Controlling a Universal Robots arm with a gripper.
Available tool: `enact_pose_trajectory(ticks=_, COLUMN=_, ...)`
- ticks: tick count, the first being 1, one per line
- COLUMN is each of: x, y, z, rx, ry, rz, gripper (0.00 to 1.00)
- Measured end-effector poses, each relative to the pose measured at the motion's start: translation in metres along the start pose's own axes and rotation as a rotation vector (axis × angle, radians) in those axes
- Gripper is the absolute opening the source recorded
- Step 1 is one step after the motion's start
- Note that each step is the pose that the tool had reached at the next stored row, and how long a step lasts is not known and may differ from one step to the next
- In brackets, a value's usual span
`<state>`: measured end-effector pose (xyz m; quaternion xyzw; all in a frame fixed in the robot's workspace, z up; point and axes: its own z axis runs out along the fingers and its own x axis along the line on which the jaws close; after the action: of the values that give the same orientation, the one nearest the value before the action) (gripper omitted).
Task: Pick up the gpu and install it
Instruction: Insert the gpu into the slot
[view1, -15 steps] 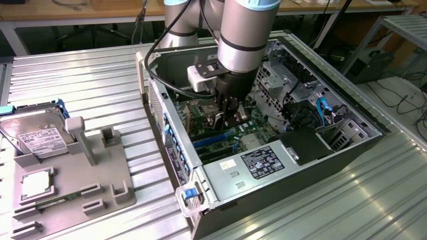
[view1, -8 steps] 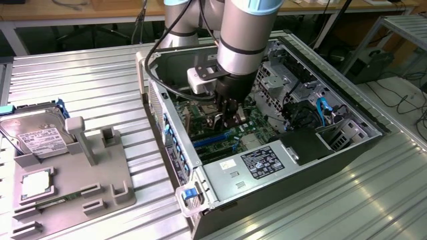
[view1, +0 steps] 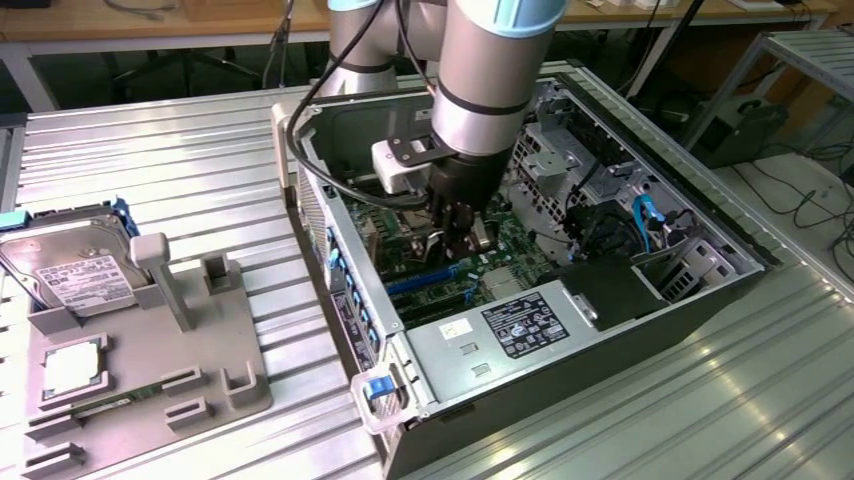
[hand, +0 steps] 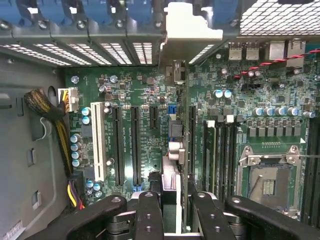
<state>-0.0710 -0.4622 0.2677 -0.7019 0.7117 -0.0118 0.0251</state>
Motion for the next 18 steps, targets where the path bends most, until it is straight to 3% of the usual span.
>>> enact_pose_trajectory(ticks=13, x=0.0006, y=0.0053, z=0.0099, rx=0.0005, ry=0.0004, rz=0.0, gripper=0.28)
enact_pose_trajectory(ticks=15, x=0.0006, y=0.0053, z=0.0101, rx=0.0043, ry=0.0, rz=0.0, gripper=0.28)
enact_pose_trajectory(ticks=18, x=0.0006, y=0.0065, z=0.0101, rx=0.005, ry=-0.0001, rz=0.0, gripper=0.28)
